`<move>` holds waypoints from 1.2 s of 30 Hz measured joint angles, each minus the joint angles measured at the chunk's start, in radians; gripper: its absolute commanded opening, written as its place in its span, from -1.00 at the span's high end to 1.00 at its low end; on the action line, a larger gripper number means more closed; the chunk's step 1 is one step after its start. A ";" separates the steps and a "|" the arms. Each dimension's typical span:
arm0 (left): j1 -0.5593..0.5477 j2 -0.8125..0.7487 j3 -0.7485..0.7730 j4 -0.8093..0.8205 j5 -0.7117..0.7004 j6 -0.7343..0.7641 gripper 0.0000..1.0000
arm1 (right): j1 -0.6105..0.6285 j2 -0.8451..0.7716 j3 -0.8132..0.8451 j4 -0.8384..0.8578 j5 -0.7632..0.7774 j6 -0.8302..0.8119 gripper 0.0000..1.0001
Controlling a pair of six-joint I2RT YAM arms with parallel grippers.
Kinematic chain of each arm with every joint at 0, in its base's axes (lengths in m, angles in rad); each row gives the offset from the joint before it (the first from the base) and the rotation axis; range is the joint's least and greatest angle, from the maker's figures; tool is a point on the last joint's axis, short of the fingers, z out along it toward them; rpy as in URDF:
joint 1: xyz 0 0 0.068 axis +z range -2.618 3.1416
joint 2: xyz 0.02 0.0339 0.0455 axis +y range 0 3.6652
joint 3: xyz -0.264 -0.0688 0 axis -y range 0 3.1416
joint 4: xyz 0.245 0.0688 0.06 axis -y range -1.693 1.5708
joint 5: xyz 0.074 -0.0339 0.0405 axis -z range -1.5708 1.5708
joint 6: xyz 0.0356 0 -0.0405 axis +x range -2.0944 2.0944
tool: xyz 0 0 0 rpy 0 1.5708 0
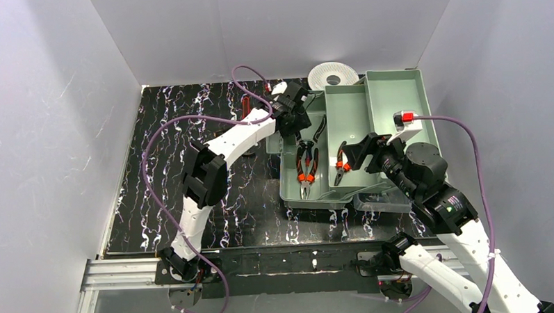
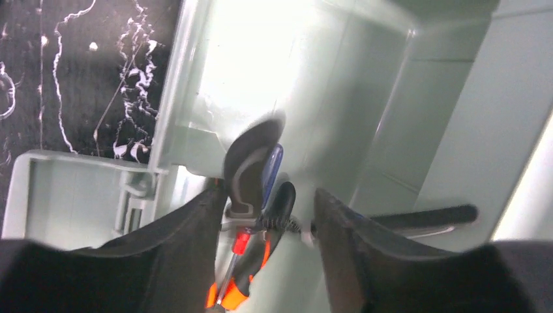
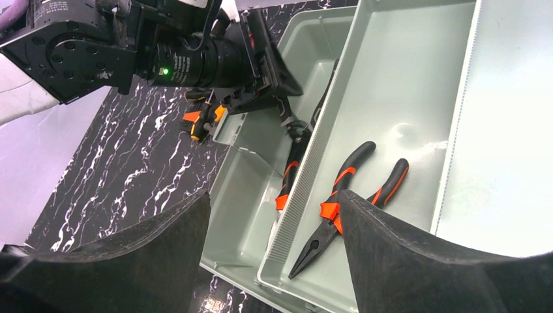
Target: Pack the tool kit
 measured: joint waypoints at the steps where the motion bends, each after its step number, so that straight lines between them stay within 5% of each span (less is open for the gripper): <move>1: 0.000 0.009 0.010 0.010 0.004 0.004 -0.33 | 0.000 0.000 0.000 -0.003 0.000 0.000 -0.59; 12: 0.055 -0.054 -0.051 0.058 0.035 0.047 -0.49 | 0.000 -0.005 0.000 -0.018 0.014 -0.007 -0.58; 18: 0.132 -0.195 -0.156 0.119 0.101 0.119 -0.43 | 0.000 -0.003 0.000 -0.019 0.015 -0.017 -0.58; 30: 0.158 -0.198 -0.159 0.157 0.255 0.195 -0.38 | 0.000 0.008 0.000 -0.020 0.015 -0.027 -0.58; 36: 0.313 -0.257 -0.351 0.195 0.229 0.166 -0.21 | 0.000 0.009 0.000 -0.021 0.016 -0.032 -0.58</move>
